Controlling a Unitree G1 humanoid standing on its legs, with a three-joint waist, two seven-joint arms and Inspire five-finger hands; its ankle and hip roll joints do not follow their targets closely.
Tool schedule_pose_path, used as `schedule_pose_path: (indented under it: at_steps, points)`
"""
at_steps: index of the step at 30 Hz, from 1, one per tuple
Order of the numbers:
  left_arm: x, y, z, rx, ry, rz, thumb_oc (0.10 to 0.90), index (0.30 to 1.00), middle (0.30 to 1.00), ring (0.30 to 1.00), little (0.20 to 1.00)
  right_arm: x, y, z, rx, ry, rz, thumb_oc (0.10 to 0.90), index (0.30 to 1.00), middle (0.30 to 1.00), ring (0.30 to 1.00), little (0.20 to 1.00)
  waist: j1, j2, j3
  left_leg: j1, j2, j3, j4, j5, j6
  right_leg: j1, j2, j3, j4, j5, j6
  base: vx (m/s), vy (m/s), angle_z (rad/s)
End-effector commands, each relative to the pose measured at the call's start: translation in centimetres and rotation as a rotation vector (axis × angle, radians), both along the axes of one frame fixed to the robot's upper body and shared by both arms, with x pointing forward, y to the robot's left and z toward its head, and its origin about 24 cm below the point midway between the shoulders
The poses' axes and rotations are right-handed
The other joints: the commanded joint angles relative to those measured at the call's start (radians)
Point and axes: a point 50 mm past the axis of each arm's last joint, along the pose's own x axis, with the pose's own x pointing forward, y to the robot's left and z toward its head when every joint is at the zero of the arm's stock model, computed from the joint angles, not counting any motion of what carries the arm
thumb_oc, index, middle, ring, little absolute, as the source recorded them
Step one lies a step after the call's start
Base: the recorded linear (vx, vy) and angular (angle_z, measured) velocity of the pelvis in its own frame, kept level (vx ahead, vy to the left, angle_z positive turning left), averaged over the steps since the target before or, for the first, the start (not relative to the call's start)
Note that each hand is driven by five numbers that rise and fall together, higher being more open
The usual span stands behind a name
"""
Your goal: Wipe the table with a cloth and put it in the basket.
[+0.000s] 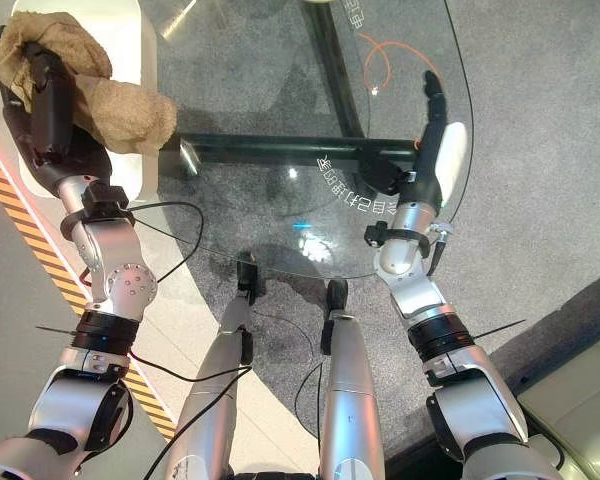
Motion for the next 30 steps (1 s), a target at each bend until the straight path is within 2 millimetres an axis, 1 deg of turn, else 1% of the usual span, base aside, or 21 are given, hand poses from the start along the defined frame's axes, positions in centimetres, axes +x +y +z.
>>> schedule_pose_path:
  at_steps: [1,4,5,6,7,8,11,12,13,14,15,16,17,18,20,21,22,24,27,30]
  points:
    - [-2.7,2.6,8.4,0.058,-0.359,0.177,0.1,0.3,0.3,0.3,0.2,-0.8,-3.0,3.5,0.092,-0.226,-0.121,0.8,0.9,0.9,0.9,0.9,0.011,-0.033,-0.025,0.07,-0.079,0.075,0.137,-0.247,0.056,0.108,0.065,-0.025,-0.286,0.122,0.019,0.0,-0.005,-0.04]
    - [-2.6,3.2,9.2,0.067,-0.332,0.216,0.1,0.3,0.3,0.3,0.2,-0.8,-4.5,2.3,0.131,-0.181,-0.183,0.8,0.9,0.9,0.9,0.9,0.008,-0.034,-0.025,0.067,-0.075,0.076,0.141,-0.25,0.055,0.105,0.066,-0.026,-0.283,0.121,0.018,0.0,-0.001,-0.01]
    - [-2.5,3.5,9.5,0.07,-0.325,0.232,0.1,0.3,0.3,0.3,0.2,-0.9,-5.0,1.9,0.133,-0.167,-0.204,0.8,0.9,0.9,0.9,0.9,0.006,-0.034,-0.025,0.059,-0.074,0.078,0.141,-0.241,0.055,0.097,0.067,-0.026,-0.285,0.13,0.016,0.0,0.0,0.0]
    - [-2.4,3.7,9.7,0.075,-0.311,0.246,0.1,0.3,0.3,0.3,0.2,-0.9,-5.5,1.3,0.141,-0.143,-0.222,0.8,0.9,0.9,0.9,0.9,0.006,-0.034,-0.025,0.064,-0.074,0.077,0.146,-0.251,0.055,0.102,0.068,-0.025,-0.28,0.12,0.016,0.0,0.0,0.0]
    - [-2.4,3.7,9.8,0.075,-0.314,0.246,0.1,0.3,0.3,0.3,0.2,-0.9,-5.5,1.4,0.143,-0.146,-0.22,0.8,0.9,0.9,0.9,0.9,0.006,-0.035,-0.025,0.058,-0.074,0.078,0.145,-0.244,0.055,0.097,0.067,-0.025,-0.282,0.127,0.015,0.0,0.0,0.0]
    - [-2.3,3.9,10.1,0.082,-0.297,0.267,0.1,0.3,0.3,0.3,0.2,-1.0,-6.4,0.6,0.16,-0.116,-0.243,0.8,0.9,0.9,0.9,0.9,0.004,-0.033,-0.025,0.057,-0.072,0.08,0.147,-0.244,0.055,0.095,0.068,-0.025,-0.28,0.126,0.015,0.0,0.0,0.0]
    - [-2.1,4.5,10.8,0.102,-0.261,0.309,0.1,0.3,0.3,0.3,0.2,-1.4,-7.9,-0.8,0.173,-0.056,-0.28,0.8,0.9,0.9,0.9,0.9,0.004,-0.032,-0.025,0.06,-0.068,0.081,0.152,-0.253,0.055,0.099,0.069,-0.025,-0.274,0.116,0.015,0.0,0.0,0.0]
    - [-2.1,4.8,11.1,0.099,-0.254,0.317,0.1,0.3,0.3,0.3,0.2,-1.5,-8.3,-1.1,0.181,-0.038,-0.291,0.8,0.9,0.9,0.9,0.9,0.003,-0.032,-0.025,0.053,-0.067,0.082,0.15,-0.243,0.056,0.092,0.069,-0.025,-0.278,0.126,0.013,0.0,0.0,0.0]
    - [-2.0,5.0,11.3,0.105,-0.239,0.334,0.1,0.3,0.3,0.3,0.2,-1.7,-8.7,-1.8,0.187,-0.009,-0.301,0.8,0.9,0.9,0.9,0.9,0.001,-0.032,-0.025,0.053,-0.065,0.082,0.154,-0.246,0.055,0.091,0.07,-0.024,-0.275,0.123,0.014,0.0,0.0,0.0]
    - [-2.0,5.1,11.4,0.107,-0.235,0.341,0.1,0.3,0.3,0.3,0.2,-1.7,-8.8,-1.9,0.193,0.001,-0.303,0.8,0.9,0.9,0.9,0.9,0.001,-0.033,-0.025,0.05,-0.065,0.083,0.154,-0.244,0.055,0.089,0.07,-0.024,-0.276,0.125,0.014,0.0,0.0,0.0]
    - [-1.9,5.3,11.4,0.107,-0.221,0.35,0.1,0.3,0.3,0.3,0.2,-1.9,-9.2,-2.6,0.196,0.025,-0.313,0.8,0.9,0.9,0.9,0.9,0.0,-0.032,-0.025,0.057,-0.063,0.083,0.159,-0.254,0.055,0.095,0.07,-0.023,-0.269,0.115,0.014,0.0,0.0,0.0]
    - [-1.8,5.8,11.7,0.114,-0.2,0.376,0.1,0.3,0.3,0.3,0.2,-2.2,-9.7,-3.6,0.209,0.069,-0.321,0.8,0.9,0.9,0.9,0.9,-0.003,-0.032,-0.025,0.05,-0.062,0.084,0.161,-0.248,0.055,0.089,0.071,-0.022,-0.27,0.12,0.012,0.03,0.015,-0.01]
    - [-1.7,5.9,11.7,0.119,-0.184,0.385,0.1,0.3,0.3,0.3,0.2,-2.4,-9.9,-4.2,0.215,0.095,-0.329,0.8,0.9,0.9,0.9,0.9,-0.003,-0.032,-0.025,0.056,-0.061,0.084,0.162,-0.256,0.055,0.094,0.072,-0.021,-0.267,0.112,0.012,0.0,0.0,0.0]
    - [-1.7,6.0,11.8,0.128,-0.172,0.396,0.1,0.3,0.3,0.3,0.2,-2.5,-10.0,-4.6,0.223,0.115,-0.334,0.8,0.9,0.9,0.9,0.9,-0.003,-0.032,-0.025,0.05,-0.061,0.085,0.159,-0.246,0.056,0.089,0.072,-0.022,-0.27,0.122,0.01,0.0,0.0,0.0]
    - [-1.4,6.3,11.7,0.136,-0.142,0.418,0.1,0.3,0.3,0.3,0.2,-2.8,-10.4,-5.6,0.232,0.164,-0.346,0.8,0.9,0.9,0.9,0.9,-0.005,-0.031,-0.025,0.055,-0.059,0.086,0.162,-0.255,0.055,0.092,0.073,-0.022,-0.266,0.112,0.01,0.0,0.0,0.0]
    - [-1.2,6.5,11.6,0.15,-0.11,0.447,0.1,0.3,0.3,0.3,0.2,-3.1,-10.7,-6.4,0.243,0.202,-0.355,0.8,0.9,0.9,0.9,0.9,-0.007,-0.03,-0.025,0.053,-0.058,0.087,0.163,-0.254,0.055,0.09,0.074,-0.022,-0.264,0.111,0.009,0.0,0.0,0.0]
    - [-1.2,6.5,11.7,0.15,-0.112,0.448,0.1,0.3,0.3,0.3,0.2,-3.1,-10.7,-6.3,0.244,0.2,-0.354,0.8,0.9,0.9,0.9,0.9,-0.007,-0.031,-0.025,0.048,-0.058,0.088,0.162,-0.247,0.055,0.086,0.073,-0.022,-0.267,0.119,0.008,0.0,0.0,0.0]
    - [-1.0,6.9,11.6,0.159,-0.068,0.482,0.1,0.3,0.3,0.3,0.2,-3.4,-11.1,-7.1,0.256,0.251,-0.365,0.8,0.9,0.9,0.9,0.9,-0.011,-0.03,-0.025,0.048,-0.056,0.09,0.164,-0.247,0.056,0.084,0.074,-0.022,-0.263,0.117,0.007,0.0,0.0,0.0]
    - [-0.7,7.4,11.2,0.169,-0.009,0.505,0.1,0.3,0.3,0.3,0.2,-3.8,-11.5,-8.1,0.273,0.307,-0.375,0.8,0.9,0.9,0.9,0.9,-0.013,-0.029,-0.025,0.054,-0.055,0.09,0.167,-0.254,0.054,0.088,0.075,-0.02,-0.258,0.108,0.006,0.0,0.0,0.0]
    - [-0.2,8.1,10.5,0.195,0.074,0.545,0.1,0.3,0.3,0.3,0.2,-4.2,-11.8,-9.0,0.28,0.374,-0.382,0.8,0.9,0.9,0.9,0.9,-0.018,-0.026,-0.025,0.048,-0.054,0.093,0.167,-0.245,0.054,0.079,0.074,-0.019,-0.257,0.116,0.005,0.0,0.011,0.0]
